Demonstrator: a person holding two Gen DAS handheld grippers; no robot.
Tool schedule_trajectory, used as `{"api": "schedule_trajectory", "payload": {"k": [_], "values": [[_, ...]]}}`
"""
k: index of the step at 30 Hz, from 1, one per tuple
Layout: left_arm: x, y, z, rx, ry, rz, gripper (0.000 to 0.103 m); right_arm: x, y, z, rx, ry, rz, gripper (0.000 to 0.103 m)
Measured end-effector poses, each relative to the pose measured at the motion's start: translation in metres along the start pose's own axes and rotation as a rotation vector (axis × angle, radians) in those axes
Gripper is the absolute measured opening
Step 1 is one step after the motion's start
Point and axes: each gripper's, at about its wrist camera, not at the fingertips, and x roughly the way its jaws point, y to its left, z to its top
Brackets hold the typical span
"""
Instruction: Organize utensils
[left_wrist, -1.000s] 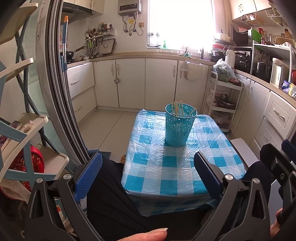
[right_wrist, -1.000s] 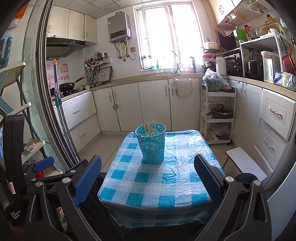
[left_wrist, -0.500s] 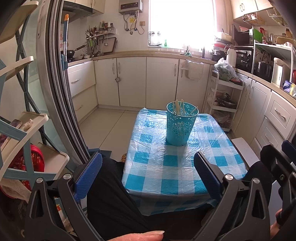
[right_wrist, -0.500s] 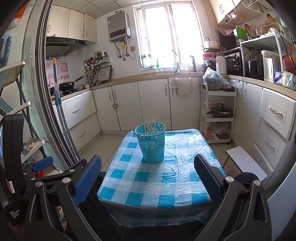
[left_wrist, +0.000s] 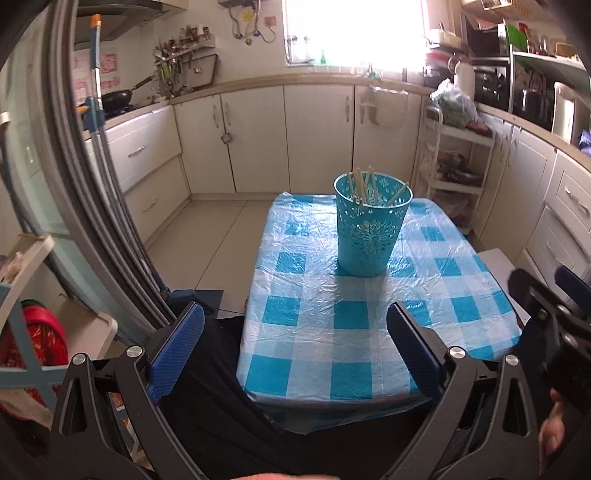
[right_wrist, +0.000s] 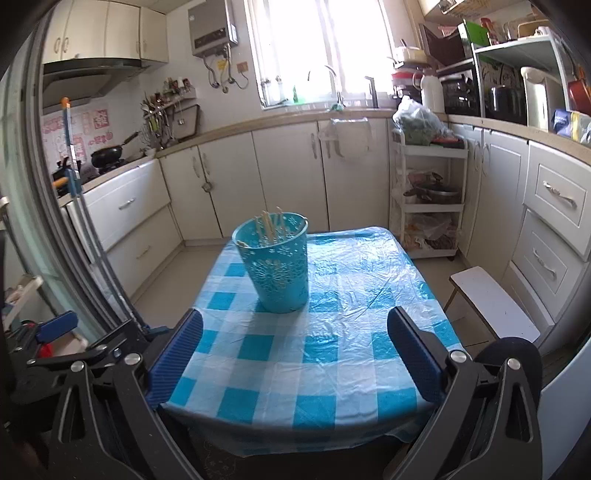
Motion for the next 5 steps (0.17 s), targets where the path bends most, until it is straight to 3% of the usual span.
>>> {"api": "schedule_trajectory", "payload": {"k": [5], "values": [[0.041,-0.003,0.01,-0.004,0.055,-0.008,0.095,0.085,-0.023,-0.002,-0.035,0.071,-0.092,0.096]]}}
